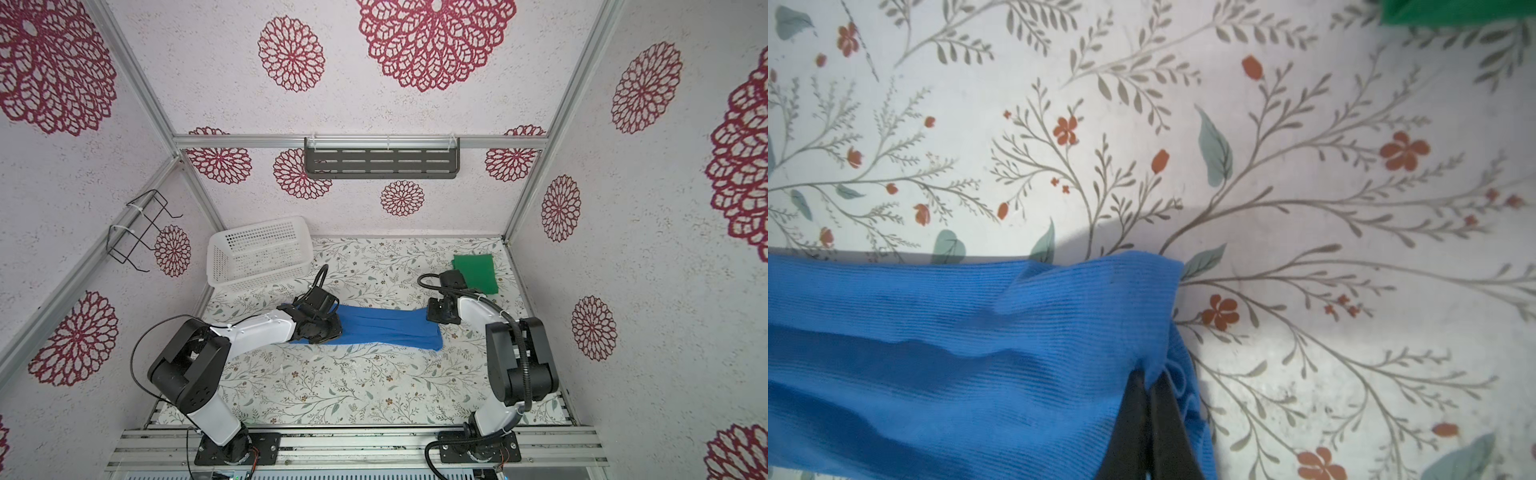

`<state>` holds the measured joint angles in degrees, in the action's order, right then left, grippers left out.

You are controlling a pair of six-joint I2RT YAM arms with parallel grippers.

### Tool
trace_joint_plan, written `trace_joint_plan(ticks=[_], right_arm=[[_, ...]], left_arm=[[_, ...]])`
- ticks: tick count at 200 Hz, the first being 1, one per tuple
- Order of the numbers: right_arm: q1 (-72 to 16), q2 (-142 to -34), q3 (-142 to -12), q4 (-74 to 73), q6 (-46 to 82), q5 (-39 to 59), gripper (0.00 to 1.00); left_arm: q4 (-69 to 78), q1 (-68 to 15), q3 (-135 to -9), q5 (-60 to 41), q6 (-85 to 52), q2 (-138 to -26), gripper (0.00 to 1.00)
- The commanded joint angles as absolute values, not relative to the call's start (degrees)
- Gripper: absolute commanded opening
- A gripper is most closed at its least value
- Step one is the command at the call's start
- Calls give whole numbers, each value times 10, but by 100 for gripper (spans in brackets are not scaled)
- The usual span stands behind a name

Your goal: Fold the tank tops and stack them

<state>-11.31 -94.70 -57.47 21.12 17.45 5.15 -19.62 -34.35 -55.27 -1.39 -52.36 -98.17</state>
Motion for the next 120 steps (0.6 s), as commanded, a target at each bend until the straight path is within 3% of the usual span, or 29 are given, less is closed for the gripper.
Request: trace_joint_plan(ticks=[1,10,65,100,120], right_arm=[[-111,-948,-605,230,131,17,0],[-110,-948,-610,235,116,10,0],[-92,-976,-614,223,60,1,0],[-84,-985,-617,223,63,2,16],[-84,-967,-626,252,66,9,34]], left_arm=[[-202,-343,-562,12,-522,-970,6],[-206,-341,-557,15,-520,-962,0],[-213,-331,-514,28,-526,-930,0],[-214,-332,-505,28,-529,-932,0],[-228,-339,-511,22,-523,-926,38]])
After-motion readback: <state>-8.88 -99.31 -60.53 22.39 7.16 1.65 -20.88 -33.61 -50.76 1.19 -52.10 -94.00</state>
